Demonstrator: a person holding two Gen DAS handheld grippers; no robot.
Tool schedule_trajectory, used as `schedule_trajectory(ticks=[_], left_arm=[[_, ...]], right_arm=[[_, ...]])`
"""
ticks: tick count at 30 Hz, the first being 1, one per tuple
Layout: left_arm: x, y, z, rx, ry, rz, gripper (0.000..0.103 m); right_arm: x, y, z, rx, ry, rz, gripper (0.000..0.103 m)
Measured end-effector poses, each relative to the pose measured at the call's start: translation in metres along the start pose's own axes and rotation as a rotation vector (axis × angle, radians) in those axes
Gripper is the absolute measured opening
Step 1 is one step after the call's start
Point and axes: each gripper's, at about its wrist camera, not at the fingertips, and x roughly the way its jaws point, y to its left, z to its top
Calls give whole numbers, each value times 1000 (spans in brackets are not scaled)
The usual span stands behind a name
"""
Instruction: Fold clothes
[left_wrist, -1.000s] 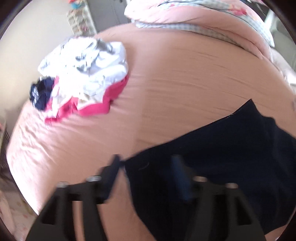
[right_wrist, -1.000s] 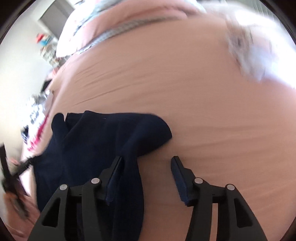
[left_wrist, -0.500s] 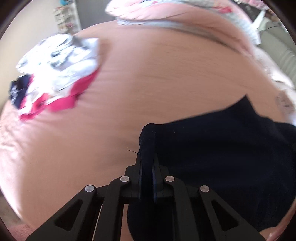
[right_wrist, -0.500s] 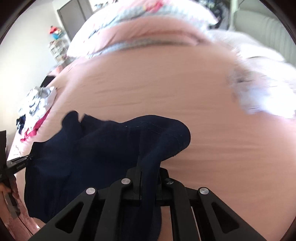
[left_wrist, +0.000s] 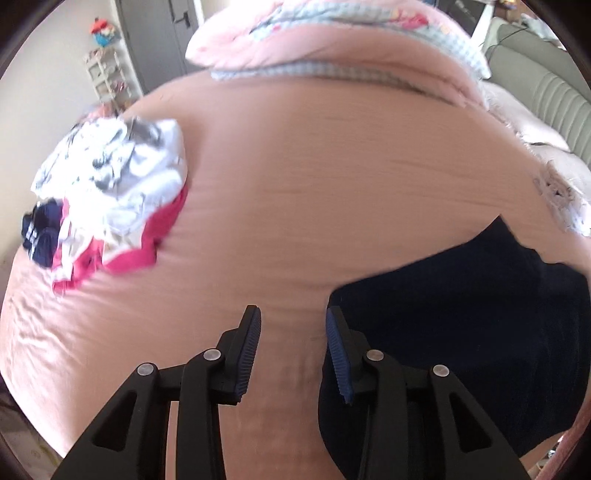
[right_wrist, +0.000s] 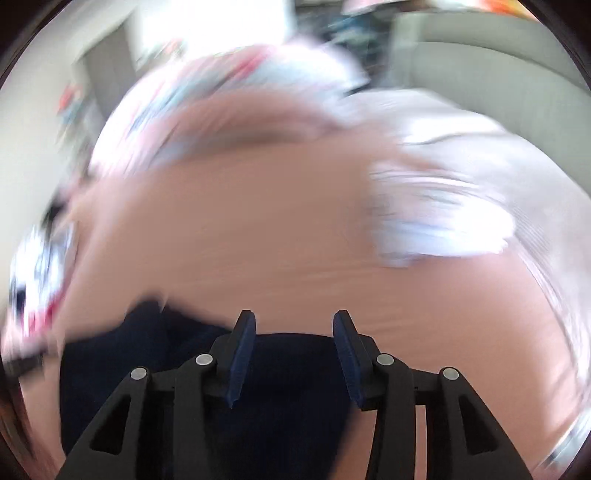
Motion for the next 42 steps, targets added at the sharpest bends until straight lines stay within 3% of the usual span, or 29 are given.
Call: schedule_trajectory(ticks=[5,7,10,13,14,16,19,22,26,31,38,42], left_arm=[[20,-33,2,50,25,-189,33],[46,-42,1,77,74,-217,29],[68,-39,-4,84,130,-162,21],[58,-25,-5,53,134,-91,12],[52,-17,-5,18,127,-74,12],[43,12,-2,-117,107,-133,13],[45,42,0,-230,105,-138,13],[47,45,-1,-231,117,-97,13],[61,19,-2,-128,164,-115,12],[47,11,-4,-115,165,-343,12],[42,-10,0,-1,140,-427,13],[43,-16,-5,45,152,-457,13]], right_arm=[[27,80,-2,-210,70,59,44],[41,100,0,-248,97,59,44],[57,99,7,-229,83,28,41],[71,107,15,-181,81,47,41],[77,112,16,-182,97,68,41],[86,122,19,-190,115,110,41],[92,141,27,-219,108,175,41],[110,159,38,-255,76,188,41],[128,176,34,-371,140,46,41],[99,161,24,-335,147,-10,41],[46,219,31,-312,105,297,43],[74,259,31,-327,176,334,44]])
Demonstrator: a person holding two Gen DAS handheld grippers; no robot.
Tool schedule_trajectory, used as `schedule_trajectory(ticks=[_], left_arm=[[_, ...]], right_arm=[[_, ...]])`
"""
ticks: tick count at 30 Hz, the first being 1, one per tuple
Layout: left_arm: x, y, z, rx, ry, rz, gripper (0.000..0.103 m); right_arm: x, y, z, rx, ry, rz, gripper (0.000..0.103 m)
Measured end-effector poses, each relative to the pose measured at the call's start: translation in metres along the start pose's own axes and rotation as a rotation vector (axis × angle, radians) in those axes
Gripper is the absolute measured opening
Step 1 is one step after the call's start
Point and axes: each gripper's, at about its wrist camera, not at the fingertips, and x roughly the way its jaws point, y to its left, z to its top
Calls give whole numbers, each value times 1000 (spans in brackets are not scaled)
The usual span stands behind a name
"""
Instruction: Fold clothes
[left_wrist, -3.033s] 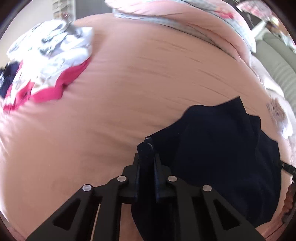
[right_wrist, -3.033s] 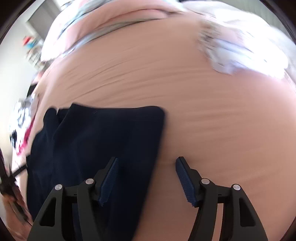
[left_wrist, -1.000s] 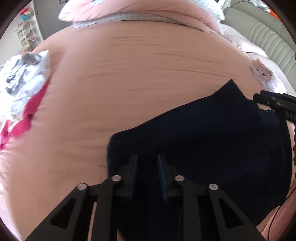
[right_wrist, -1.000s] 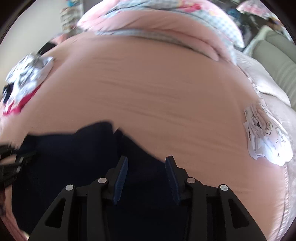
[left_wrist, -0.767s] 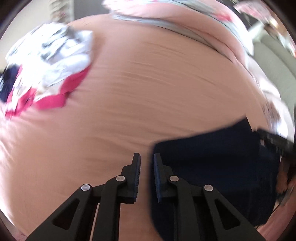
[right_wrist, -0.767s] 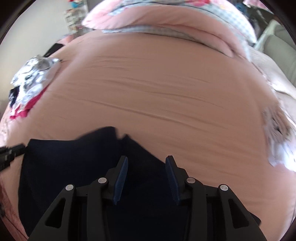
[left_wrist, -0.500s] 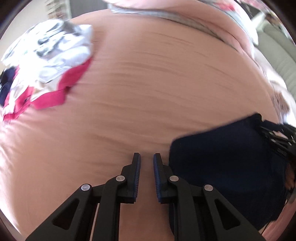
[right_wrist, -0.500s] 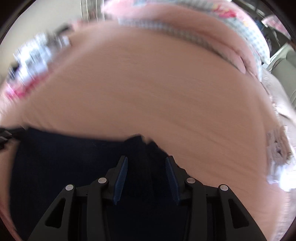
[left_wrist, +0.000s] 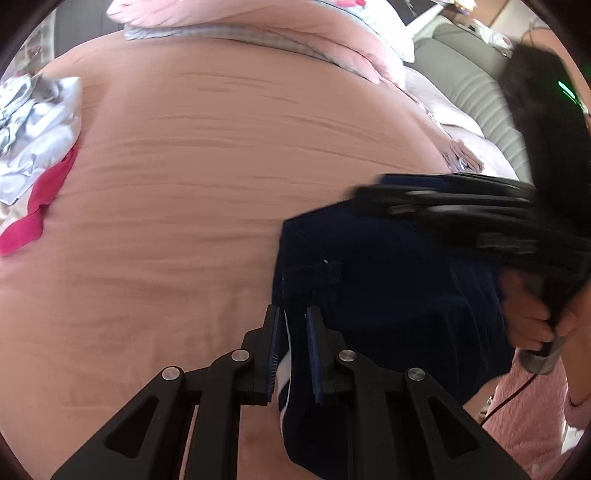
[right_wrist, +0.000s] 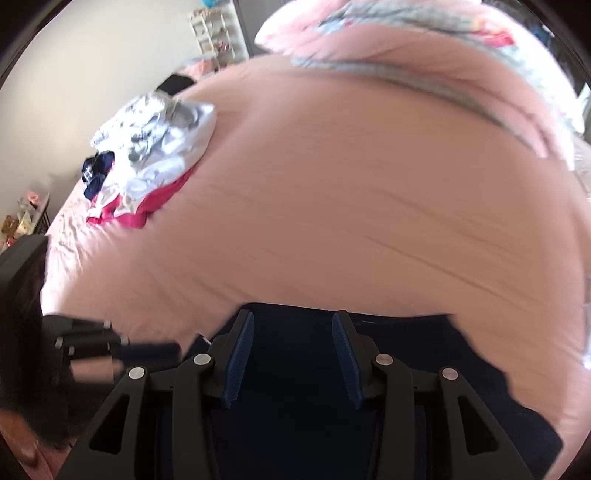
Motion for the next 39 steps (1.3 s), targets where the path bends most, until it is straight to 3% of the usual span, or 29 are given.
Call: schedule_trajectory(ticks=[3,5,10,17,18,19,23,28,32,35,39], left_arm=[[1,0,0,12,26,-14,13],[-1,0,1,11,20,6,13],[1,-5,9,10,4,-14,16],[18,-11,8,43,17,-60,15],[19,-11,7,51,15,-50,9],[21,-16,8,56,8,-27,4],[3,-12,13,-14,-80,64,3],[-28,27,10,-145,-132,158,3],[-23,44,6,-157,-59,273,3],[-9,58,2,-215,31,311,7],[-24,50,7,-202,-44,400,13]], right_arm=[[49,6,-1,-58,102,-75,43],[60,8,-14,-80,128,-113,43],[46,-7,-35,10,115,-69,44],[32,-17,-35,84,108,-34,44],[23,-23,-37,130,84,-14,44],[11,-31,-39,188,50,12,44],[-28,-55,-39,343,-73,64,44],[-35,-80,-31,277,-51,-196,44],[-30,-107,-31,345,-53,-213,44],[-17,-120,-29,335,-21,-278,44],[4,-110,-14,221,-2,-297,44]])
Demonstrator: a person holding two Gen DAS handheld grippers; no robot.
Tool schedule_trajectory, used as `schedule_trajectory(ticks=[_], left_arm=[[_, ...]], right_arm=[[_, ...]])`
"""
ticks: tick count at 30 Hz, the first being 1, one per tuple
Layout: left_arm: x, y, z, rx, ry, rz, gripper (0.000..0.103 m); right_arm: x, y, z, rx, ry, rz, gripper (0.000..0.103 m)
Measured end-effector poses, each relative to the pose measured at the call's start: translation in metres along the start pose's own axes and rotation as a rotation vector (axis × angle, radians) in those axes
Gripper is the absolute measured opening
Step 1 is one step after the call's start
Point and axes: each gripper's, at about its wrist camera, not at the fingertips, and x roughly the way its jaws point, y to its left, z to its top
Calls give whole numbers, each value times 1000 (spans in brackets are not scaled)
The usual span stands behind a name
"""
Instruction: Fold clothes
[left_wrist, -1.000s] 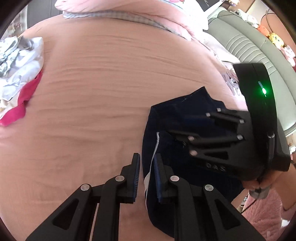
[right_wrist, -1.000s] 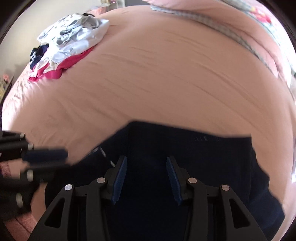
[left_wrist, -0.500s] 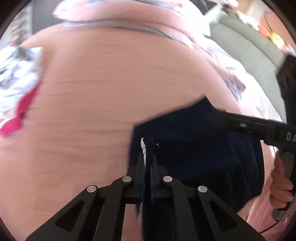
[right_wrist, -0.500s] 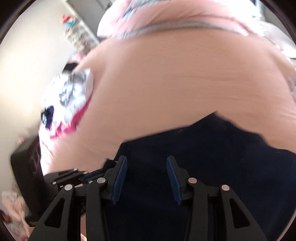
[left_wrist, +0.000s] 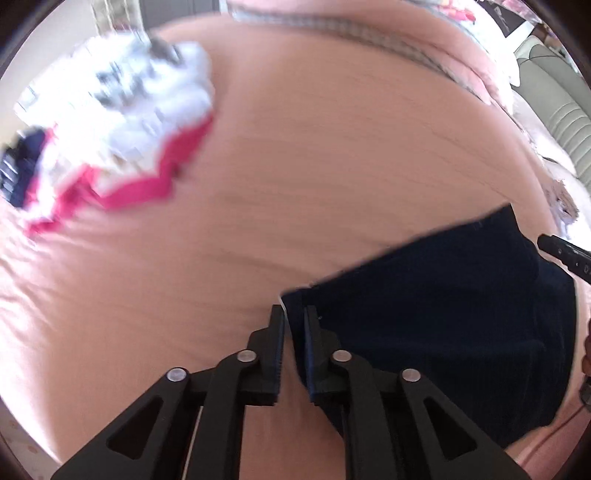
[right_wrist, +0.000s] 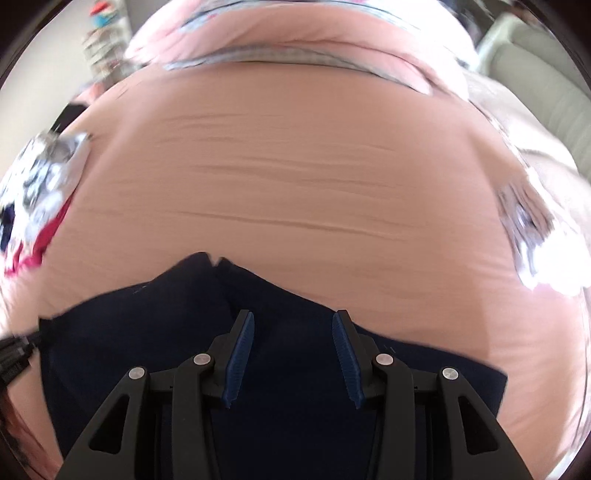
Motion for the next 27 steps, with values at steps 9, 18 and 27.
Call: schedule_trajectory(ticks=[9,18,27], left_arm=[[-10,-8,4,-19,-65,-190,13],[22,-41,-9,94,73,-203,12],[10,-28,-8,66,19,-22,4]], right_arm=[[38,44,21,-168,23,-5,44],[53,98,26,-335,12,107,44],[18,58,56,-138,-89,155,43]])
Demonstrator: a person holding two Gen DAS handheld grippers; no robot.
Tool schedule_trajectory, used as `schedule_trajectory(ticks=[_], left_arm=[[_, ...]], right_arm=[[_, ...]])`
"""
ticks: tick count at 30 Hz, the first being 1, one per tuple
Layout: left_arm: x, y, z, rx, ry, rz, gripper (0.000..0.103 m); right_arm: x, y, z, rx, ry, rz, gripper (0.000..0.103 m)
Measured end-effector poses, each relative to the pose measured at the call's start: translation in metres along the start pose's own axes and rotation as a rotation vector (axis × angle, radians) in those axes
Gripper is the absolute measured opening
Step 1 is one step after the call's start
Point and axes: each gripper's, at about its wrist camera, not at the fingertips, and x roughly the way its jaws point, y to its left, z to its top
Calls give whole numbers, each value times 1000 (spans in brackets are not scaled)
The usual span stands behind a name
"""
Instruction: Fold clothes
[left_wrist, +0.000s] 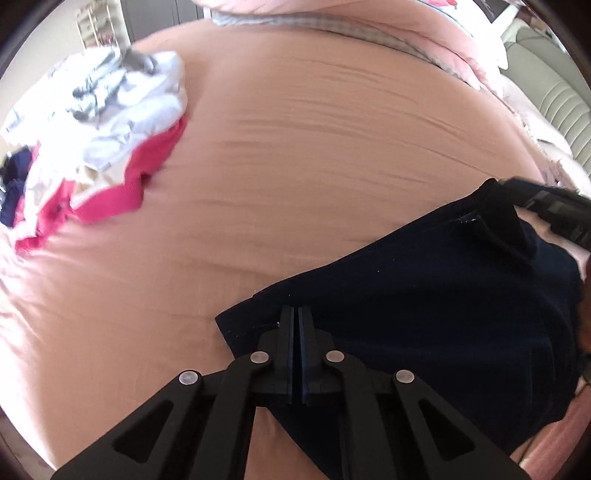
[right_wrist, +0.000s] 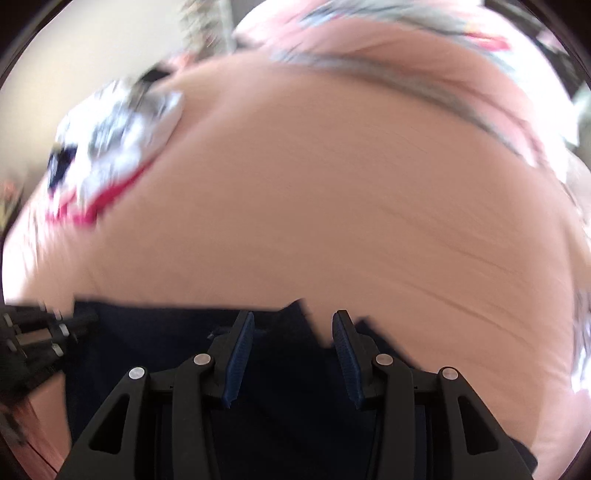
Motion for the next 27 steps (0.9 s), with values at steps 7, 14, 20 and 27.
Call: schedule_trajectory(ticks=[7,14,20,27], left_arm=[[-20,-26,0,62,-91,-159,4],[14,-16,7,14,-23,-250,4],[13,13,20,-58,-93,-63,4],[-2,47,25,-156,-88,-196,4]], right_arm=[[-10,-12,-11,-56,63,-27,44],[30,22,-15,-216,152,51,44],[40,2,16,-78,97,-11,43],[6,-7,27,-14,17,6,43]])
